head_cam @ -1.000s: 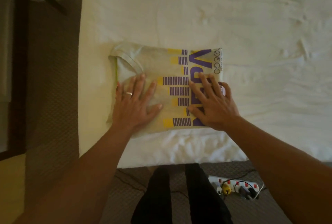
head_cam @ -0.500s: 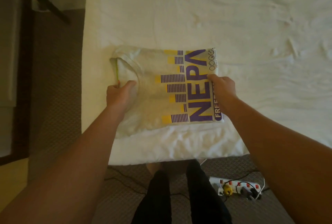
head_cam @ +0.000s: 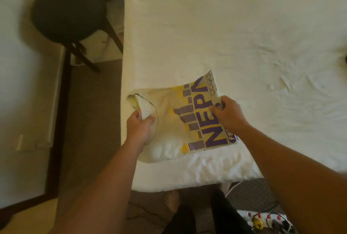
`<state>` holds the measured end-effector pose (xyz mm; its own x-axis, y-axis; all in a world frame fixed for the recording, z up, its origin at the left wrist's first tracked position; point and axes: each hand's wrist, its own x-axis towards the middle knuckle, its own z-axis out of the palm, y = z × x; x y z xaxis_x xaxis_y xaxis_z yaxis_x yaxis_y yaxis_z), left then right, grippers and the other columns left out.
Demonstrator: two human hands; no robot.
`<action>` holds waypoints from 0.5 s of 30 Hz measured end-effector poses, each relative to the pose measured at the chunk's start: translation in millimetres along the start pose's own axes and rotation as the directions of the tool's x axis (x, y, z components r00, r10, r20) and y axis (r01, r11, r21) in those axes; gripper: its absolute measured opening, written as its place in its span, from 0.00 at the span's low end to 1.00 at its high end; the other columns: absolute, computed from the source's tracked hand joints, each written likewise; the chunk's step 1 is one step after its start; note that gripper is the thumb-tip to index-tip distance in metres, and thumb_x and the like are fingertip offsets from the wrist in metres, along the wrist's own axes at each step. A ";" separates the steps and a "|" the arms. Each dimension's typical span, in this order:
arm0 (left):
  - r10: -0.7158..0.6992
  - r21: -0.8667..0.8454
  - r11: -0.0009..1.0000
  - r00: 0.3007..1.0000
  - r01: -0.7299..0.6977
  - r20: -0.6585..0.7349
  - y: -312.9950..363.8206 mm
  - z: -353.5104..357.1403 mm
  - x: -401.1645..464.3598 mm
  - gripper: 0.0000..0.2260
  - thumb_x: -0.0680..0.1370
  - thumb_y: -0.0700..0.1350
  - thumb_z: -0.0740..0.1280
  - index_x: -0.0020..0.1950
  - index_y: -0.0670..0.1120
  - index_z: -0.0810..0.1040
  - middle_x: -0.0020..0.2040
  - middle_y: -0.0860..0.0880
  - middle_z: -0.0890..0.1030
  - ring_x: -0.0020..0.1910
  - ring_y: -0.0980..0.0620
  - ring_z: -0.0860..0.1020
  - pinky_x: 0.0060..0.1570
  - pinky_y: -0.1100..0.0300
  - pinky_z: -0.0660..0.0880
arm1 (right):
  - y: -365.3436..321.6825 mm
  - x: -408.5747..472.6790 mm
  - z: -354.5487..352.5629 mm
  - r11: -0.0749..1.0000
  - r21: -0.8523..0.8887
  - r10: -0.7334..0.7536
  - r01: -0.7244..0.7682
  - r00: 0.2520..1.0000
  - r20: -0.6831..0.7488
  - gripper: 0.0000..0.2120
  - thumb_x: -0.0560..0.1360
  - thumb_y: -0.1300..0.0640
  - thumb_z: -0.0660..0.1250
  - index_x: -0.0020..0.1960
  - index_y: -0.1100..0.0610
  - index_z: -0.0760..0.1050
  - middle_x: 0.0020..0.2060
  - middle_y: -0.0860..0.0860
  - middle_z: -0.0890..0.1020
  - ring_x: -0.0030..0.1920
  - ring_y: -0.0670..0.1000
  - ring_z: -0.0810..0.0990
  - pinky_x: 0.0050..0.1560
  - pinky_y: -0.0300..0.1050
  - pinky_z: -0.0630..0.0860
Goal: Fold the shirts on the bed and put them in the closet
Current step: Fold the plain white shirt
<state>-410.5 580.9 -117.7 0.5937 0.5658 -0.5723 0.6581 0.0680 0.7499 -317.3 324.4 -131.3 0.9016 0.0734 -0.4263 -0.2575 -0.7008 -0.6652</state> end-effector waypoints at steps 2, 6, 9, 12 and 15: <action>0.021 0.006 1.000 1.000 -0.021 0.000 28.1 -33.6 -18.8 0.12 0.77 0.43 0.73 0.58 0.52 0.78 0.47 0.56 0.80 0.48 0.53 0.80 0.54 0.54 0.75 | -35.9 -22.8 -9.9 0.999 -0.004 -0.048 0.048 0.999 -0.022 0.08 0.80 0.52 0.67 0.48 0.54 0.71 0.37 0.43 0.77 0.35 0.42 0.76 0.30 0.37 0.67; 0.042 0.042 0.998 0.999 -0.043 0.011 72.1 -92.0 -59.0 0.16 0.76 0.45 0.73 0.64 0.51 0.79 0.55 0.51 0.83 0.55 0.47 0.81 0.62 0.44 0.77 | -98.1 -63.2 -24.0 0.993 -0.001 -0.119 0.119 0.993 -0.008 0.08 0.80 0.51 0.67 0.50 0.54 0.72 0.41 0.48 0.80 0.39 0.49 0.81 0.33 0.41 0.73; 0.075 0.090 0.993 0.997 -0.072 -0.024 94.7 -132.0 -91.9 0.23 0.78 0.46 0.72 0.72 0.49 0.73 0.62 0.49 0.80 0.61 0.45 0.78 0.64 0.41 0.75 | -137.9 -84.7 -33.9 0.983 -0.040 -0.179 0.180 0.983 0.024 0.08 0.80 0.49 0.66 0.51 0.54 0.72 0.42 0.48 0.80 0.38 0.48 0.81 0.32 0.40 0.72; 0.134 0.150 0.981 0.989 -0.123 -0.067 105.7 -174.4 -123.7 0.24 0.79 0.46 0.72 0.73 0.45 0.72 0.63 0.47 0.78 0.63 0.43 0.77 0.65 0.41 0.75 | -173.3 -95.5 -40.0 0.943 -0.151 -0.285 0.295 0.955 0.087 0.10 0.80 0.48 0.66 0.51 0.54 0.72 0.43 0.48 0.79 0.36 0.44 0.76 0.31 0.37 0.67; 0.143 0.161 0.980 0.978 -0.118 -0.152 106.1 -215.7 -153.1 0.24 0.80 0.45 0.71 0.74 0.44 0.71 0.63 0.49 0.76 0.67 0.41 0.75 0.67 0.42 0.72 | -211.2 -101.2 -38.4 0.885 -0.205 -0.389 0.419 0.905 0.169 0.11 0.80 0.47 0.66 0.51 0.54 0.72 0.43 0.47 0.76 0.36 0.40 0.72 0.32 0.36 0.64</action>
<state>-531.5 678.7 121.1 0.6042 0.6880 -0.4019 0.6491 -0.1325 0.7491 -340.8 437.7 75.8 0.8578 0.4594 -0.2307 0.2210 -0.7348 -0.6413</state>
